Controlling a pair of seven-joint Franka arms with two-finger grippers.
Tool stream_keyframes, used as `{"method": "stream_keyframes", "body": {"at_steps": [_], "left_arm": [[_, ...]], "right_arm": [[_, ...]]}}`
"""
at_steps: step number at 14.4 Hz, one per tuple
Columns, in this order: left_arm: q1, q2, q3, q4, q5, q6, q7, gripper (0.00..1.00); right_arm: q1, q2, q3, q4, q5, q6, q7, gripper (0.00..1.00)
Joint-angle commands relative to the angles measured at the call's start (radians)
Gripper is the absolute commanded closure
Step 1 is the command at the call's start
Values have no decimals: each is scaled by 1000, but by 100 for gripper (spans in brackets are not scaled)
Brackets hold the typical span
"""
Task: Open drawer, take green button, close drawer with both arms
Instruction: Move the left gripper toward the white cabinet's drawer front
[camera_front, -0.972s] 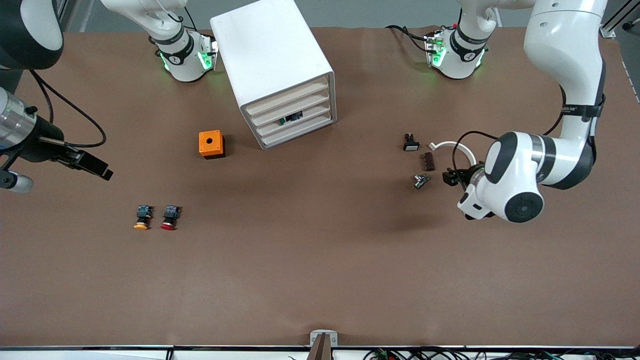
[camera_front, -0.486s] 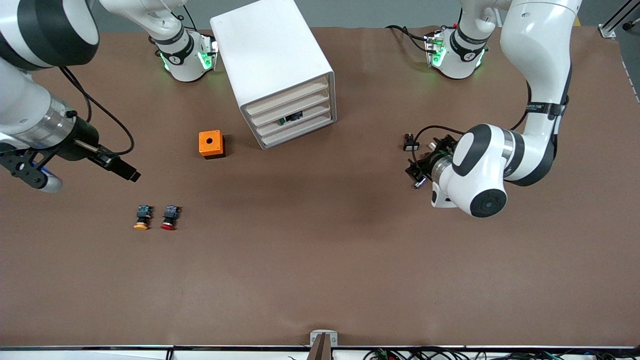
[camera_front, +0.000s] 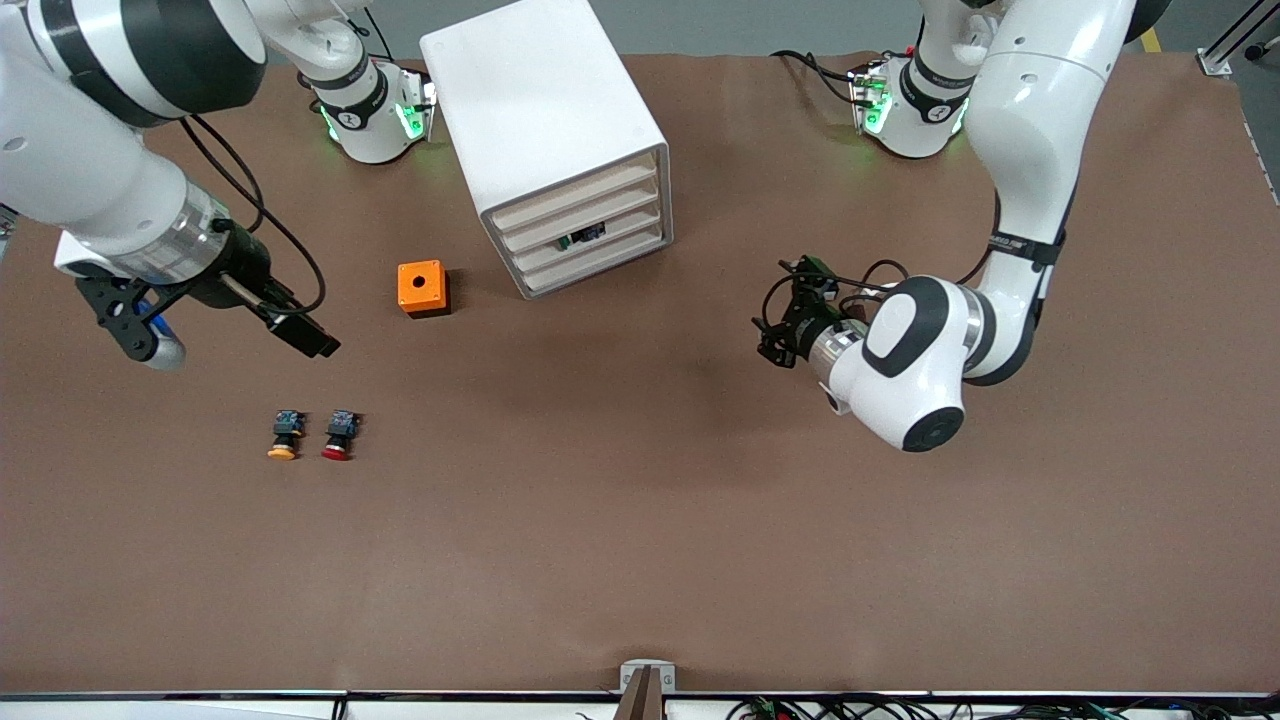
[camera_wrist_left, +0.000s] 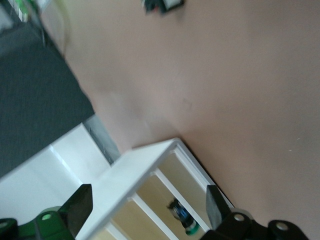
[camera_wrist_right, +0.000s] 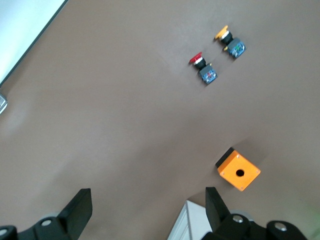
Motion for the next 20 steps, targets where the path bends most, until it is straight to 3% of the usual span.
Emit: {"method": "stream_keyframes", "body": {"at_steps": [1, 4, 7, 12, 17, 20], "left_arm": [[-1, 71, -22, 46, -104, -25, -139, 0], [-27, 108, -25, 46, -210, -15, -245, 0], [-58, 149, -25, 46, -285, -5, -346, 0], [-116, 203, -25, 46, -333, 18, -458, 0], [-151, 262, -24, 62, -379, 35, -532, 0], [-174, 289, -25, 67, -390, 40, -535, 25]], "right_arm": [[36, 9, -7, 2, 15, 19, 85, 0], [76, 17, -5, 2, 19, 51, 199, 0], [84, 23, -7, 2, 79, 73, 263, 0], [84, 28, -7, 2, 139, 93, 323, 0], [102, 29, -7, 2, 139, 110, 387, 0], [114, 35, -5, 2, 141, 111, 418, 0]]}}
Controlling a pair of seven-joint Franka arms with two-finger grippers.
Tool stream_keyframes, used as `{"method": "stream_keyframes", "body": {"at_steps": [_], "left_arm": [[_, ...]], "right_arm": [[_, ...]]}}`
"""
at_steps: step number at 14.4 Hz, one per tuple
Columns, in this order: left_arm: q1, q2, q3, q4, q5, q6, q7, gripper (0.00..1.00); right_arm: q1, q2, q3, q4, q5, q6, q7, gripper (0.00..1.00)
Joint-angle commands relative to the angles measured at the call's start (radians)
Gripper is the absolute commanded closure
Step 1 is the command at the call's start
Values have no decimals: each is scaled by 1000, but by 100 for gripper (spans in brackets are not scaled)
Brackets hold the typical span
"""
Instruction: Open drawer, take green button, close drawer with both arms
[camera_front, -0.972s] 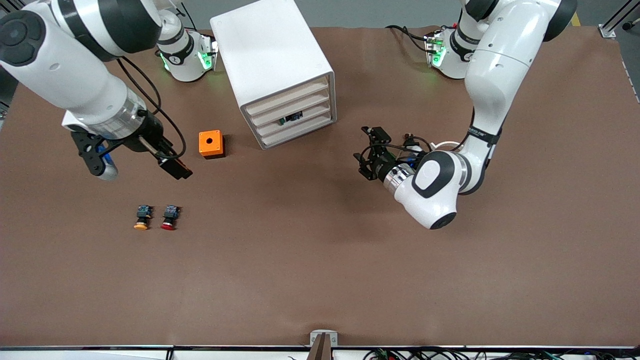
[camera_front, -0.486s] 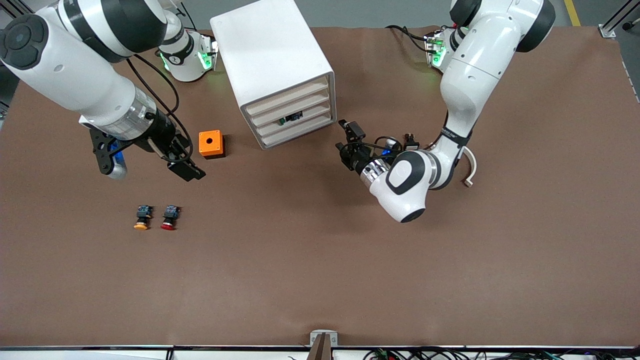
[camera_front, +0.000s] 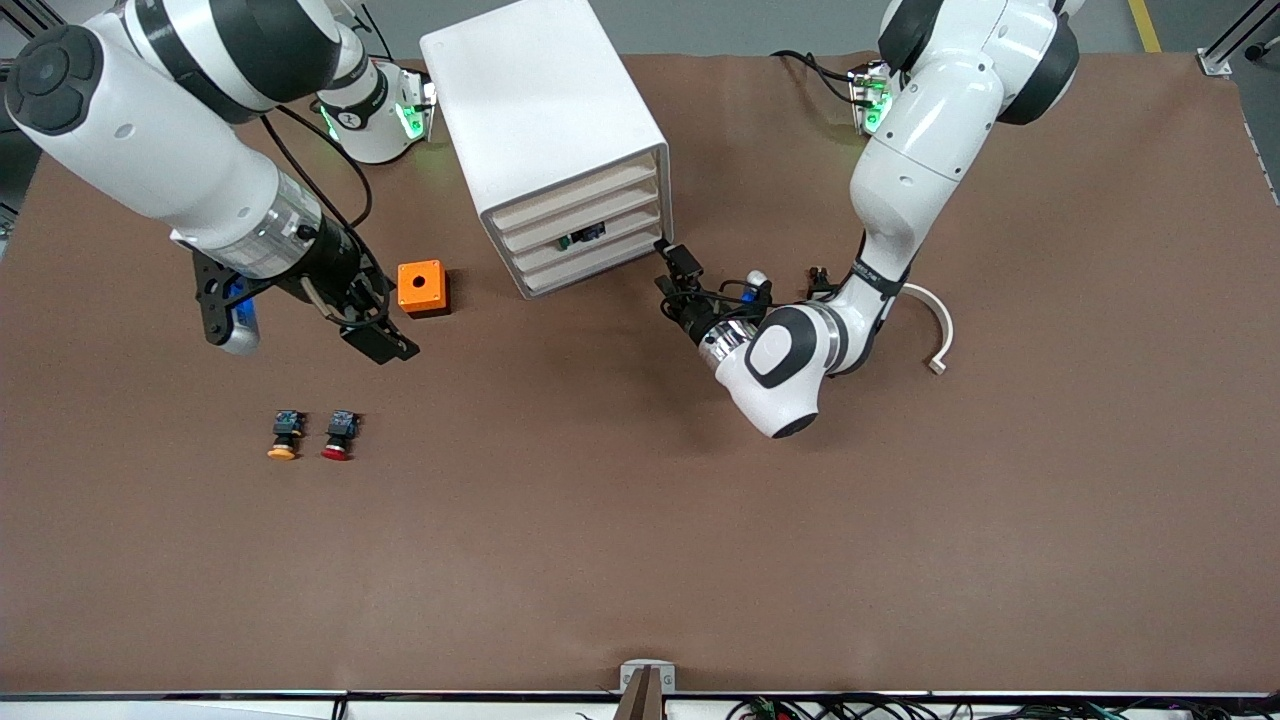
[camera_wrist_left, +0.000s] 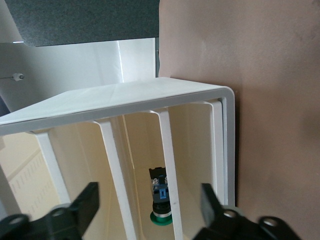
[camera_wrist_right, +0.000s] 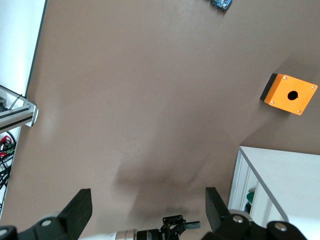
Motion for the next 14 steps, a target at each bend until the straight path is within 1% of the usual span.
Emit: {"method": "stream_keyframes", "body": {"at_steps": [1, 2, 8, 10, 12, 13, 14], "left_arm": [[-26, 29, 2, 33, -24, 3, -25, 30], [-38, 33, 2, 33, -24, 5, -25, 33], [-88, 61, 4, 30, -24, 6, -23, 36], [-104, 66, 2, 27, -24, 5, -23, 39], [-123, 69, 0, 22, -24, -3, -25, 45], [-132, 73, 0, 21, -24, -6, -25, 49], [-140, 73, -4, 19, -24, -11, -25, 56]], "right_arm": [[22, 7, -5, 2, 20, 15, 49, 0], [33, 9, -5, 1, 20, 25, 66, 0], [77, 32, -6, 2, 20, 42, 139, 0], [86, 37, -6, 1, 20, 44, 164, 0], [99, 40, -5, 1, 20, 44, 172, 0], [108, 47, -5, 1, 20, 44, 181, 0], [118, 52, -6, 1, 20, 45, 187, 0]]}}
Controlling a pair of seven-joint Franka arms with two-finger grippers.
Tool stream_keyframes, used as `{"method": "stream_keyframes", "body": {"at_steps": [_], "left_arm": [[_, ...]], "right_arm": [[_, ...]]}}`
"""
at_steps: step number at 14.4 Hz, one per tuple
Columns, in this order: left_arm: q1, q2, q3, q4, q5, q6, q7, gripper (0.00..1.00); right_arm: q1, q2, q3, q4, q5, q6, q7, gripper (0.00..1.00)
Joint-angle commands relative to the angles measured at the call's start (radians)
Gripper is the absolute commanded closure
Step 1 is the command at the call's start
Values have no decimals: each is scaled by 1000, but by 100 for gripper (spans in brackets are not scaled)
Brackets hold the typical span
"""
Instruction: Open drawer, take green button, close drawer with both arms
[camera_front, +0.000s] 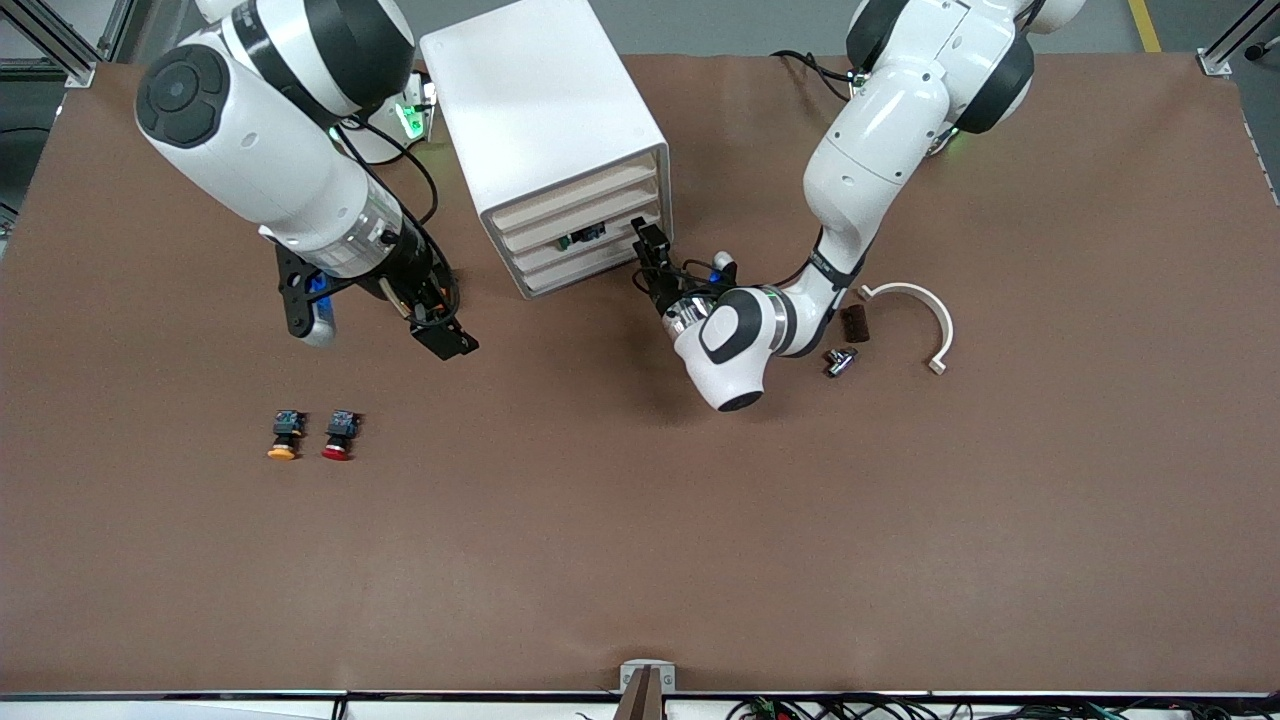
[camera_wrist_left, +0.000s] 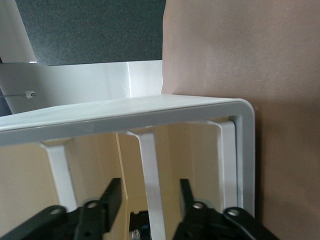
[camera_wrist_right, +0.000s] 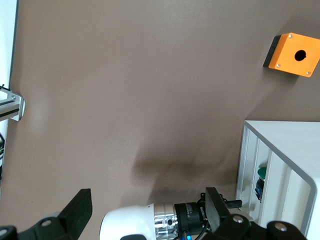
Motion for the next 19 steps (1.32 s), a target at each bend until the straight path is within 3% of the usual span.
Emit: {"method": "stream_keyframes", "body": {"at_steps": [1, 4, 7, 12, 19], "left_arm": [[-20, 16, -9, 14, -20, -19, -22, 63], [-20, 25, -23, 14, -20, -28, -22, 83], [-17, 27, -23, 14, -20, -28, -22, 90], [2, 28, -15, 17, -18, -26, -20, 90], [88, 28, -10, 20, -17, 35, -16, 86]], "right_arm": [[34, 8, -7, 0, 17, 8, 30, 0], [69, 23, -7, -13, 14, 36, 36, 0], [108, 25, -9, -43, 0, 89, 89, 0], [155, 39, -9, -71, -46, 131, 140, 0], [256, 42, -9, -234, -164, 299, 226, 0]]}}
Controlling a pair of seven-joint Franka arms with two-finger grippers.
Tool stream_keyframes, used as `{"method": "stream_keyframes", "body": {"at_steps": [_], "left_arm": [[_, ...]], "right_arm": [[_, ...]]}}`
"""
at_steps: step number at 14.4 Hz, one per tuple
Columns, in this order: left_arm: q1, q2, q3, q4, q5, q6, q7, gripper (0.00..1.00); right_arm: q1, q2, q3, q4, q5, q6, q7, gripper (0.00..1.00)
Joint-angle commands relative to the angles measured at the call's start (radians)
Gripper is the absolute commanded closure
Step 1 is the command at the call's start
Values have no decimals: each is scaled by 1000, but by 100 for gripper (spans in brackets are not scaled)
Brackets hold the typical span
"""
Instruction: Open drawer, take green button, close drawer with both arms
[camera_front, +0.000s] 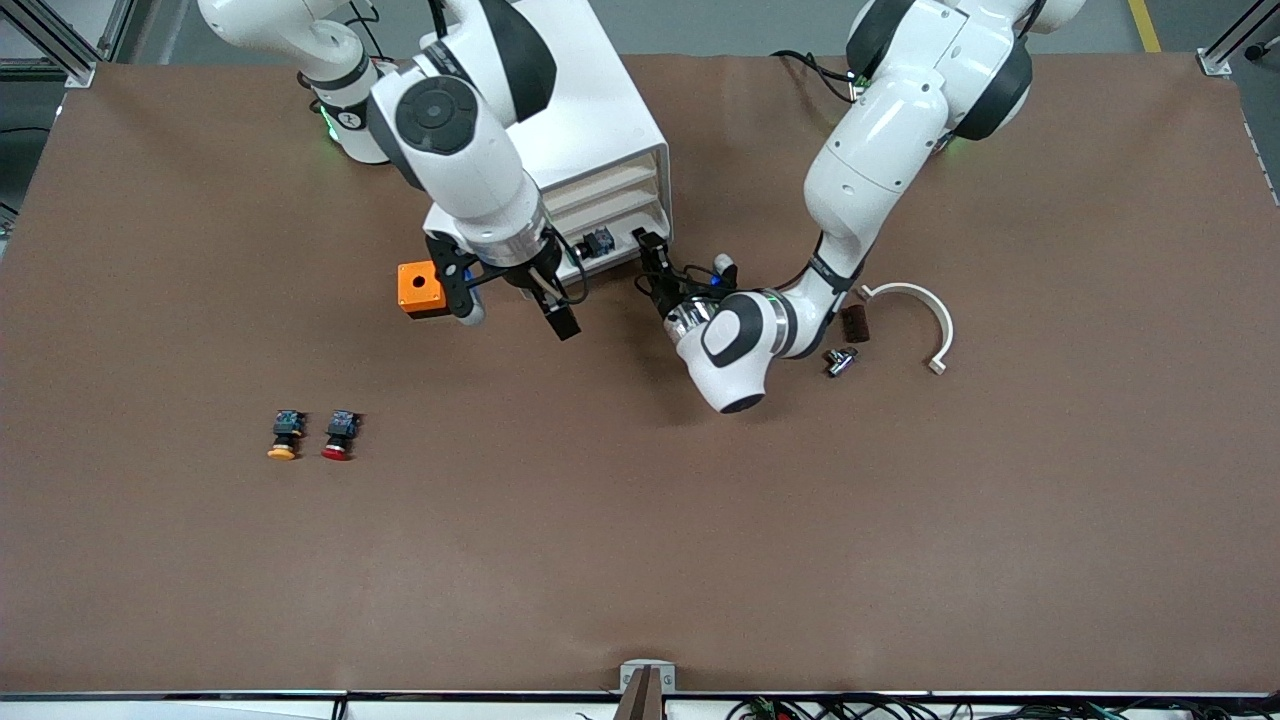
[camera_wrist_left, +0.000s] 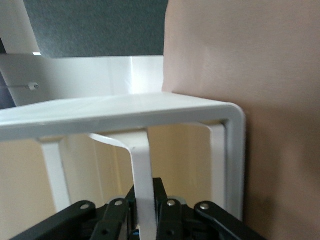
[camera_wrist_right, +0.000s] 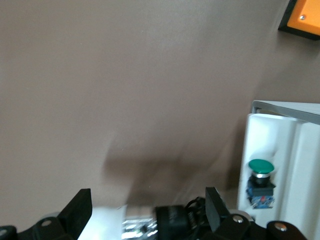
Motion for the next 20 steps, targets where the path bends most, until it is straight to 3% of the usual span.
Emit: {"method": "stream_keyframes", "body": {"at_steps": [1, 10, 11, 12, 13, 20], "left_arm": [[51, 8, 1, 13, -16, 31, 7, 85], [106, 8, 3, 16, -12, 63, 17, 80], [106, 6, 3, 16, -11, 68, 17, 67], [108, 6, 1, 16, -11, 69, 16, 41], [109, 6, 1, 16, -12, 71, 17, 4], [161, -26, -5, 44, -11, 74, 406, 0]], "right_arm": [[41, -6, -9, -45, -36, 47, 48, 0], [82, 67, -9, -41, -72, 127, 132, 0], [84, 80, -9, -39, -72, 133, 141, 0], [90, 87, -9, -38, -72, 138, 144, 0], [95, 96, -9, -38, -72, 145, 146, 0], [142, 153, -9, -41, -108, 171, 184, 0]]}}
